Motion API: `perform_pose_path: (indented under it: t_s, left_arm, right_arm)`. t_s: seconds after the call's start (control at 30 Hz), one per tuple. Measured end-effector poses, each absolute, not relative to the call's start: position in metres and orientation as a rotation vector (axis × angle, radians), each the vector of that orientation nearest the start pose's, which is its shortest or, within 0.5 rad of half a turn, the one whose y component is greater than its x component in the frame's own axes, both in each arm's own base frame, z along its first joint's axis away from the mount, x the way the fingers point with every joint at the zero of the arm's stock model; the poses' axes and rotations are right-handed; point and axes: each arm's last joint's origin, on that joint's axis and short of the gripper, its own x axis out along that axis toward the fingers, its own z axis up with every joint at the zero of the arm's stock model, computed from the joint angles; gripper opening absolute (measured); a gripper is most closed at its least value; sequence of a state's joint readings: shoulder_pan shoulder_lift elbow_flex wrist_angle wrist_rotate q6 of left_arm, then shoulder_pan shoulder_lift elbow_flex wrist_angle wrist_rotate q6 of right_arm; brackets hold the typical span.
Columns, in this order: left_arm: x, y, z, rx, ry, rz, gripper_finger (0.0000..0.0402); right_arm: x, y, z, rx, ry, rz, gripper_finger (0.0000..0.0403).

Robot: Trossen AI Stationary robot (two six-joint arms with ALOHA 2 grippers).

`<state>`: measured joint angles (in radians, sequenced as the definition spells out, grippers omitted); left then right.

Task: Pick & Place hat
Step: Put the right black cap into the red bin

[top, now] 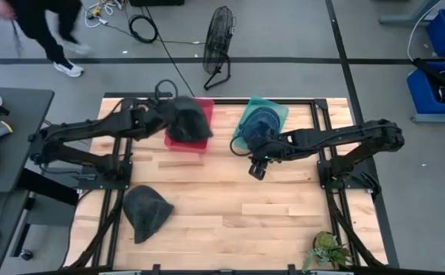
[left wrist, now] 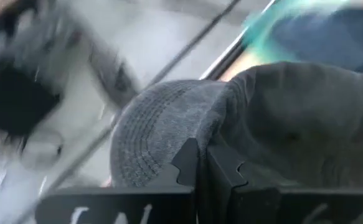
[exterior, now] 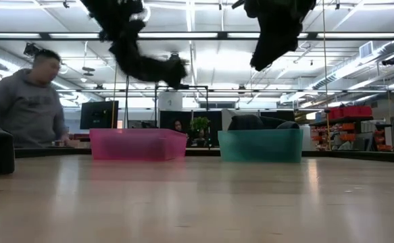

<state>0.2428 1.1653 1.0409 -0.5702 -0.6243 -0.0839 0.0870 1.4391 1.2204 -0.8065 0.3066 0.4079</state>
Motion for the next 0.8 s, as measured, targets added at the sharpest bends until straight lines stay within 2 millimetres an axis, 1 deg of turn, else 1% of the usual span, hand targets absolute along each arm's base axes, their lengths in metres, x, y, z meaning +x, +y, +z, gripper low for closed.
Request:
perform_pose_path:
  t_s: [0.1, 0.2, 0.37, 0.5, 0.57, 0.67, 0.8]
  left_arm:
    - [0.222, 0.092, 0.305, -0.002, 0.740, 0.955, 0.0018]
    - [0.228, 0.111, 0.291, -0.017, 0.805, 1.000, 0.0024]
    - [0.250, 0.141, 0.260, -0.002, 0.900, 0.945, 0.0013]
    - [0.257, 0.159, 0.231, -0.006, 1.019, 0.943, 0.0014]
    - [0.259, 0.166, 0.220, 0.006, 1.064, 0.935, 0.0019]
    - [0.264, 0.172, 0.212, 0.031, 1.086, 0.865, 0.0019]
    - [0.269, 0.171, 0.218, 0.107, 1.041, 0.768, 0.0011]
  right_arm:
    - [0.288, 0.016, 0.287, 0.169, 0.949, -0.401, 0.0151]
    - [0.290, 0.016, 0.285, 0.168, 0.953, -0.401, 0.0150]
    - [0.290, 0.016, 0.286, 0.158, 0.947, -0.417, 0.0150]
    - [0.290, 0.016, 0.286, 0.155, 0.945, -0.423, 0.0150]
    - [0.290, 0.016, 0.286, 0.154, 0.946, -0.424, 0.0150]
    - [0.290, 0.015, 0.285, 0.150, 0.948, -0.422, 0.0150]
    - [0.290, 0.016, 0.285, 0.147, 0.949, -0.420, 0.0150]
